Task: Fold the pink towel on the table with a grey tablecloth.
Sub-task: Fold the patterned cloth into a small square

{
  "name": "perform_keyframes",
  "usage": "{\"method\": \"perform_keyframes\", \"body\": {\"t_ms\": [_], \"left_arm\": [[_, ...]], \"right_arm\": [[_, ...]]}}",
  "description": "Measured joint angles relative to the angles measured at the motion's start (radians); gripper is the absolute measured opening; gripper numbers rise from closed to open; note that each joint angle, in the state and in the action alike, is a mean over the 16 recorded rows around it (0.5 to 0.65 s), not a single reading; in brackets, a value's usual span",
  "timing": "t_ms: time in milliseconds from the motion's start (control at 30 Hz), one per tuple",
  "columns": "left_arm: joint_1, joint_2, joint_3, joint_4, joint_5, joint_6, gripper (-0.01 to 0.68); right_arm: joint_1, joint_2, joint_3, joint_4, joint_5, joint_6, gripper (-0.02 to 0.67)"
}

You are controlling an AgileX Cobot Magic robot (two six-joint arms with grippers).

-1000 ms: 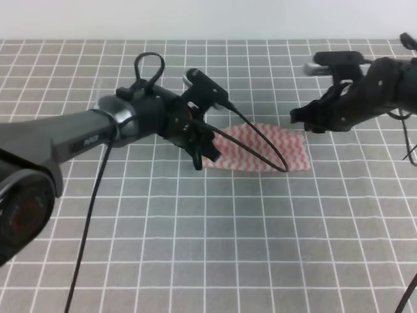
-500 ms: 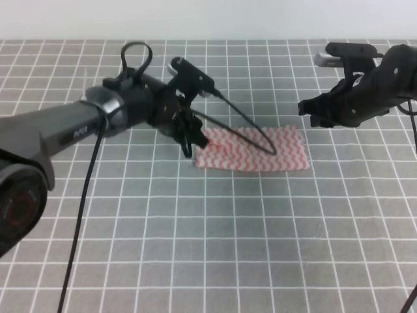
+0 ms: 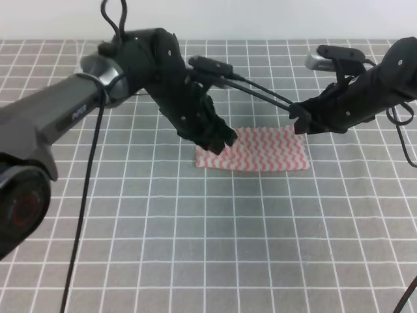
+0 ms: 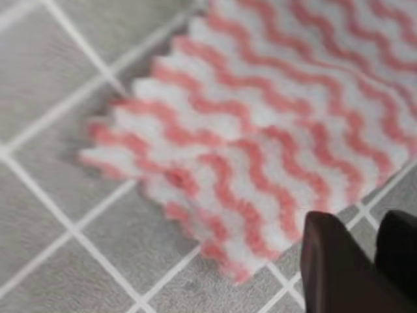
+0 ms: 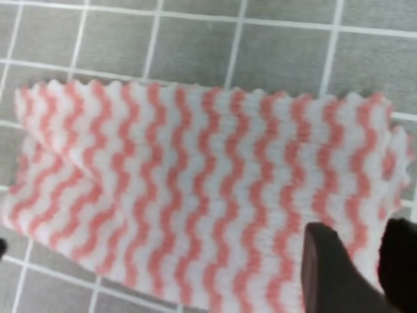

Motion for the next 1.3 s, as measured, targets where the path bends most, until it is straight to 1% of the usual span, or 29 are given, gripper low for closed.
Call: {"method": "perform_keyframes", "body": {"t_ms": [167,267,400,567,700,800,900,1100,1300], "left_arm": [[0.0,0.012,-0.005,-0.053,0.049,0.062,0.139],[0.0,0.021,-0.006,-0.041,0.056,0.071,0.177],[0.0,0.024,-0.005,-0.027,0.044,0.082,0.258],[0.0,0.023,-0.005,-0.029,-0.008,0.089,0.358],[-0.001,0.026,-0.005,-0.042,-0.062,0.087,0.413],[-0.001,0.031,-0.005,-0.05,-0.095,0.084,0.414],[-0.002,0.043,-0.005,-0.057,-0.11,0.079,0.386],[-0.002,0.073,-0.005,-0.062,-0.08,0.064,0.304],[-0.002,0.098,-0.006,-0.035,0.009,0.041,0.218]], "right_arm": [[0.0,0.003,0.0,0.035,0.012,-0.034,0.17],[0.0,0.005,0.0,0.038,0.018,-0.04,0.17],[0.0,0.006,0.0,0.038,0.021,-0.04,0.17],[0.0,0.013,-0.001,0.038,0.016,-0.046,0.17],[0.0,0.024,0.0,0.042,0.013,-0.052,0.17],[0.0,0.038,0.0,0.046,0.011,-0.057,0.17],[0.0,0.052,0.0,0.051,0.007,-0.061,0.167],[0.0,0.082,0.0,0.059,-0.006,-0.066,0.15],[0.0,0.108,-0.001,0.06,-0.024,-0.067,0.126]]}}
